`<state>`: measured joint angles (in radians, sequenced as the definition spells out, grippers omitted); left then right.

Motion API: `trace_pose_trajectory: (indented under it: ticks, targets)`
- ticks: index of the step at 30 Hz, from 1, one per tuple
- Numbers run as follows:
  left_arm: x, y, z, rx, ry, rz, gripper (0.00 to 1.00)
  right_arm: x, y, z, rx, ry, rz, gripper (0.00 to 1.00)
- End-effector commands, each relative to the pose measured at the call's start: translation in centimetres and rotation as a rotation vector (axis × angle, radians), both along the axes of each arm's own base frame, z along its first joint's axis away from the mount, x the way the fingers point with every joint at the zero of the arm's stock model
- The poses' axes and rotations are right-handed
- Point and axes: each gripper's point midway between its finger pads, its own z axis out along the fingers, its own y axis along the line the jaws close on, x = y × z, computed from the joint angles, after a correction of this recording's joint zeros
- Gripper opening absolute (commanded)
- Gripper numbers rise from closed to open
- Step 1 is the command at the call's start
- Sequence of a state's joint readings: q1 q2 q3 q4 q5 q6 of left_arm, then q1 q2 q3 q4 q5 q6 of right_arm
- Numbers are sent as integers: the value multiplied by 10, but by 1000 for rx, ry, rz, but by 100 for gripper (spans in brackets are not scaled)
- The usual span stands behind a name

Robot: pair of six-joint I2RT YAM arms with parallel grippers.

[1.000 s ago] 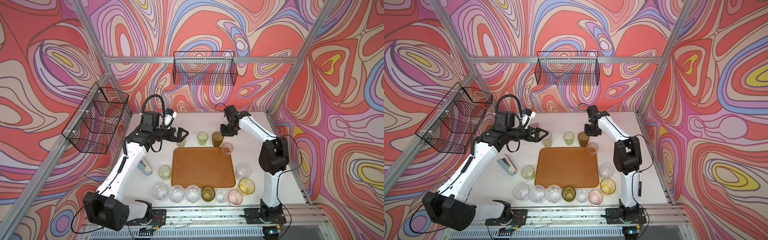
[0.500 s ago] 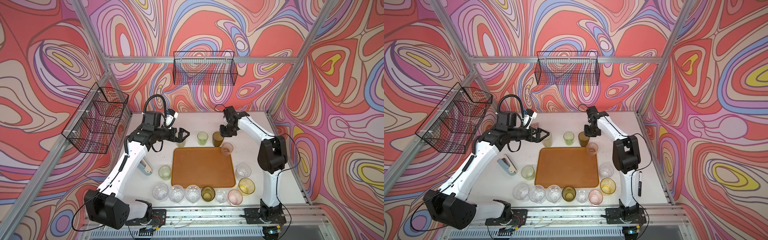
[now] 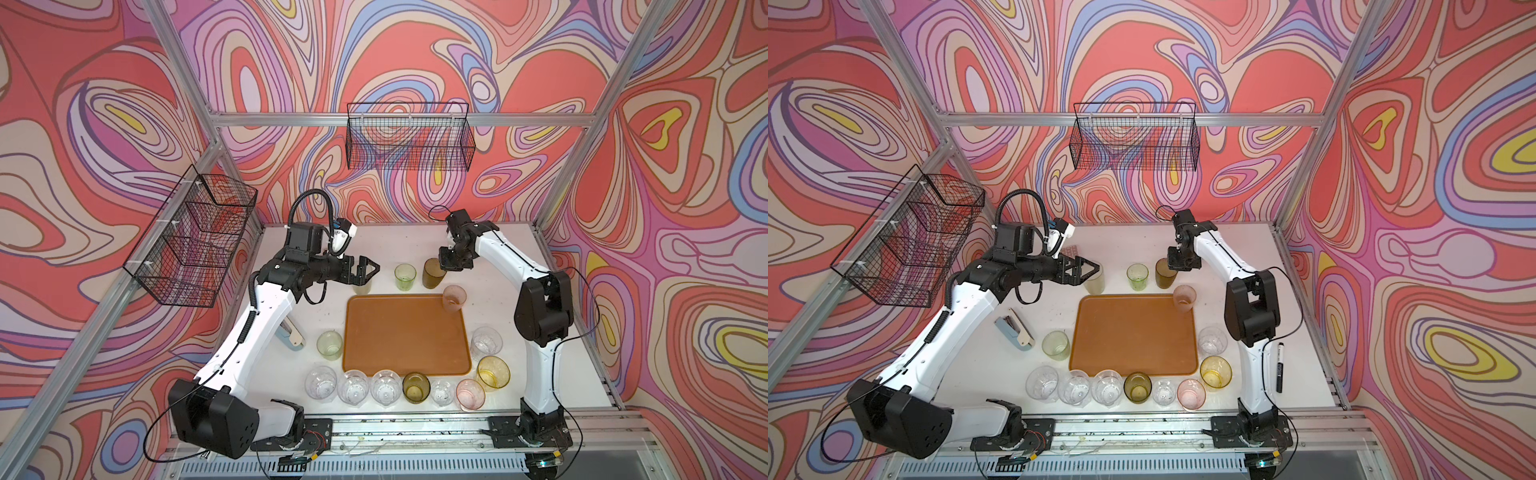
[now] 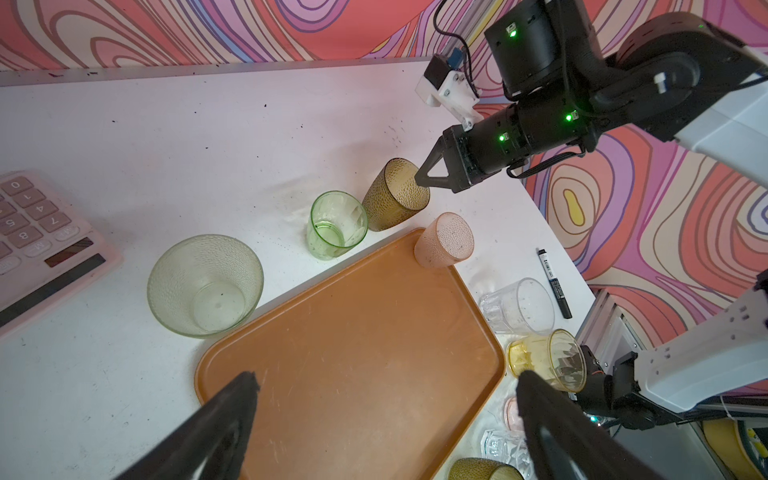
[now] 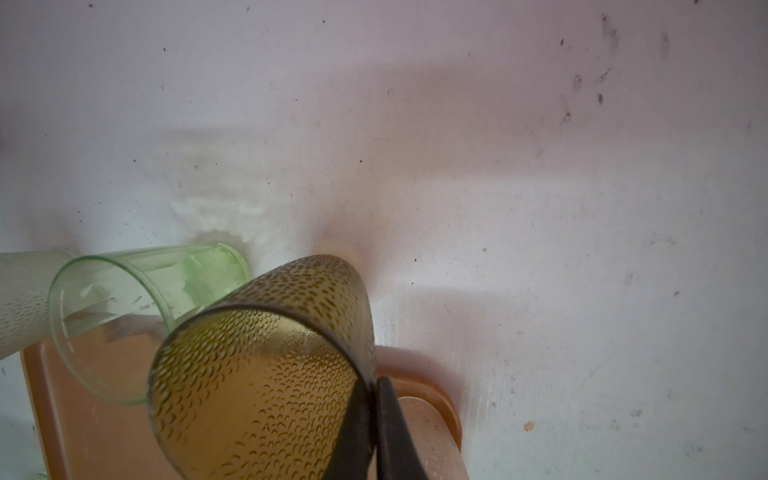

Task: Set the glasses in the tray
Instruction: 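Lift the olive glass and carry it over the tray beside the pink glass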

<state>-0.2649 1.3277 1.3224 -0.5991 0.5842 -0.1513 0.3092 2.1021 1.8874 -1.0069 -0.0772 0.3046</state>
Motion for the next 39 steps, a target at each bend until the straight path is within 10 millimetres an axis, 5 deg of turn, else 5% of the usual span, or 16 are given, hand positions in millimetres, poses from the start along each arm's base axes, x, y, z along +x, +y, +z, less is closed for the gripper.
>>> trace_pose_trajectory:
  ticks: [1, 11, 24, 31, 39]
  targets:
    - [-2, -2, 6, 9, 0, -4, 100, 5, 3, 21, 3, -46, 8, 0]
    - [-5, -4, 3, 46, 10, -17, 100, -17, -8, 71, -11, -96, 30, 0]
    - [-8, -7, 5, 50, -6, -22, 100, -87, -31, 124, -18, -81, 34, 0]
    - [-6, -9, 1, 47, 1, -22, 100, -119, -40, 129, -37, -33, 53, 0]
    - [-4, -9, -2, 56, 10, -19, 100, -152, -37, 111, 8, 2, 67, 0]
